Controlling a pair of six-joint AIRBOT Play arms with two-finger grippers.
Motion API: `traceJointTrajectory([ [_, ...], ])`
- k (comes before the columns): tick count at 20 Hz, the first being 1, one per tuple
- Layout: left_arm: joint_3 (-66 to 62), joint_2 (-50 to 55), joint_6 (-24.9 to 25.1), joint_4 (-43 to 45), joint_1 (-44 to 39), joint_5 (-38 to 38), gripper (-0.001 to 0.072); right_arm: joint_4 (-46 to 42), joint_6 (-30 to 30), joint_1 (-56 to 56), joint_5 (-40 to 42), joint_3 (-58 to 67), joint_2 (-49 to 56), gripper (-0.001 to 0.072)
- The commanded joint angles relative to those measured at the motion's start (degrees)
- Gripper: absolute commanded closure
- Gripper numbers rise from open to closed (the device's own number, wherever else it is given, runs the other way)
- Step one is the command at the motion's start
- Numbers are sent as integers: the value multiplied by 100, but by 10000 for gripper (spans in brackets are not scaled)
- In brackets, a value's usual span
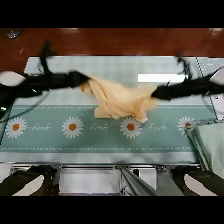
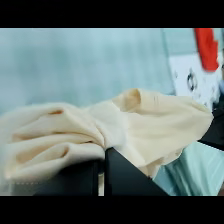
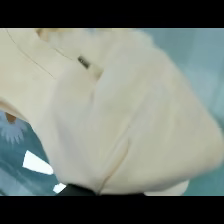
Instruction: Fold the shirts.
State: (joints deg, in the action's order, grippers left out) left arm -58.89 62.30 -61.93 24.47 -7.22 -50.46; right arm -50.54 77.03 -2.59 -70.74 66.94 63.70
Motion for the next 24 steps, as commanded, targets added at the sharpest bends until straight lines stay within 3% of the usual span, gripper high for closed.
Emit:
traceJointTrajectory([
  [1, -1768, -647, -94, -4, 452, -127, 678, -444, 396, -26, -254, 2994, 11, 691],
  [5, -3316, -1325, -199, 363, 702, -131, 679, -542, 393, -26, -1008, 5405, -162, 691],
  [9, -3622, -2282, -761, 1322, 708, -317, 679, -555, 256, -26, -1316, 5508, -1060, 691],
  [15, -3615, -3088, -1268, 1604, 708, -2122, 679, -1069, 254, -26, -1803, 5506, -1727, 690],
  [19, -2966, -3143, -1698, 1969, 708, -2691, 679, -1121, 289, -26, -2140, 4666, -1742, 691],
  [24, -649, -2949, -1650, 1971, 691, -2107, 679, -1132, 144, -26, -1521, 2704, -1198, 690],
])
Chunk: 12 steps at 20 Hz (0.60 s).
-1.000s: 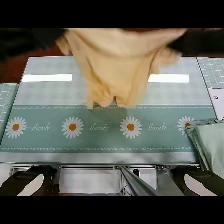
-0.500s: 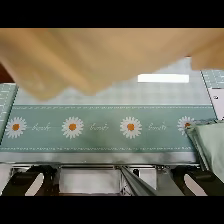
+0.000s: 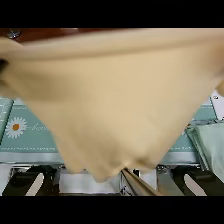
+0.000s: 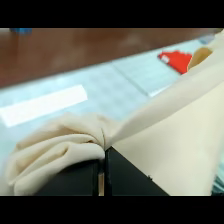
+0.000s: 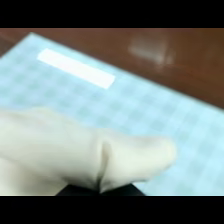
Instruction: Fold the shirts.
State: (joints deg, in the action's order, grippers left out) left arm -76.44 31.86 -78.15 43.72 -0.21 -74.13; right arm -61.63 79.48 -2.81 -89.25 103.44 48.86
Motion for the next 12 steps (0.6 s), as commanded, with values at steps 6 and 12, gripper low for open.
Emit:
traceJointTrajectory([
  [6, 2531, 1589, 422, 46, -20, 1808, 678, 184, -155, -4, 1810, -1451, 2522, 690],
  [12, 2358, 3888, 970, -35, -9, 3062, 678, 1274, 55, 42, 2782, -1375, 4380, 690],
])
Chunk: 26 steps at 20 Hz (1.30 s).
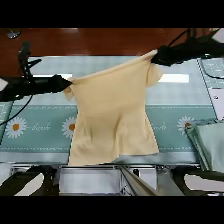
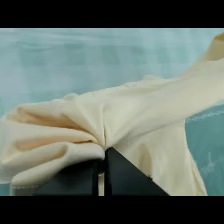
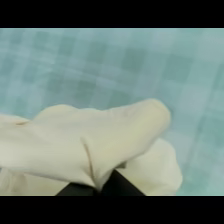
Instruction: Fold the shirts.
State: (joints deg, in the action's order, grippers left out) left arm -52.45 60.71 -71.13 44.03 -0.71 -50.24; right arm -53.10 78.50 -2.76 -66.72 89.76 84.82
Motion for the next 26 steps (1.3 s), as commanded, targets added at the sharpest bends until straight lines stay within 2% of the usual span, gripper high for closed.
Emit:
traceJointTrajectory([
  [1, -184, 1316, 269, -203, 74, 669, 678, 424, 275, 90, 599, -7, 944, 690],
  [2, -354, 1602, 271, -380, 81, 667, 677, 492, 352, 162, 675, -7, 1047, 689],
  [3, -518, 1832, 273, -516, 79, 643, 649, 645, 337, 256, 728, -7, 1119, 517],
  [4, -693, 2026, 271, -614, 81, 557, 414, 820, 297, 356, 691, -7, 1145, 141],
  [5, -916, 2194, 262, -577, 96, 411, 8, 1027, 42, 516, 494, 11, 1137, 90],
  [7, -1447, 2391, 216, -116, 361, -133, 6, 964, -348, 981, -566, 280, 1137, 91],
  [8, -1663, 2424, 2, 203, 557, -326, 6, 763, -382, 1255, -1193, 352, 1134, 91],
  [10, -1799, 2428, -437, 490, 935, -363, 7, -103, -363, 1753, -2485, 175, 1082, 92],
  [11, -1797, 2468, -485, 487, 1088, -363, 7, -662, -271, 1897, -2811, -103, 994, 92],
  [13, -1799, 2677, -562, 490, 1222, -457, 7, -1281, -83, 2109, -2627, -1113, 619, 92],
  [16, -1799, 3134, -568, 332, 1198, -483, 8, -1248, -144, 2168, -1851, -2688, 31, 92],
  [18, -1829, 3482, -560, -136, 1097, -485, 8, -1102, -269, 2116, -1561, -3421, -223, 93],
  [20, -1904, 3773, -459, -424, 933, -476, 7, -997, -267, 2114, -1434, -3849, -365, 92],
  [25, -2435, 4330, -463, -420, 546, -892, 11, -997, -267, 2111, -1397, -4345, -428, 92],
  [26, -2573, 4413, -461, -420, 498, -1008, 82, -994, -256, 2111, -1377, -4382, -428, 92],
])
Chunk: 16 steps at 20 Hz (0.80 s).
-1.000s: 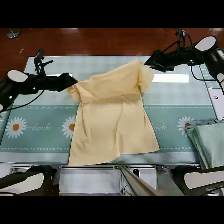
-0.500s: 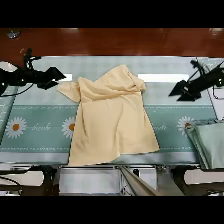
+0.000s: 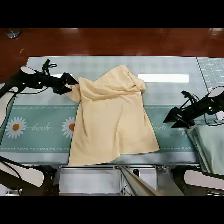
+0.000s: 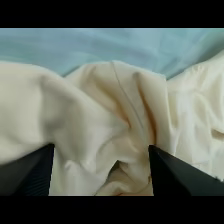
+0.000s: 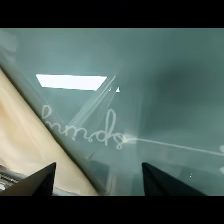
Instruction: Fold the shirts.
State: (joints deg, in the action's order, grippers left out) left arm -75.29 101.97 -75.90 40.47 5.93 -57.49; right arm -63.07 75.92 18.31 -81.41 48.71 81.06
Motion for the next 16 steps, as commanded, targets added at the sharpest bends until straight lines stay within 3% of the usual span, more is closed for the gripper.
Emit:
traceJointTrajectory([
  [1, -424, 365, 17, -61, -188, -420, 427, 2, 7, 4, 85, -313, -52, 92],
  [2, -555, 422, 85, -59, -203, -531, 675, 2, 9, 4, 68, -358, -52, 93],
  [7, -728, 433, 127, -59, -203, -579, 679, 297, 39, -136, 131, -807, -50, 92],
  [16, -730, 413, 127, -59, -201, -671, 679, 876, 26, -2424, 376, -866, -50, 116],
])
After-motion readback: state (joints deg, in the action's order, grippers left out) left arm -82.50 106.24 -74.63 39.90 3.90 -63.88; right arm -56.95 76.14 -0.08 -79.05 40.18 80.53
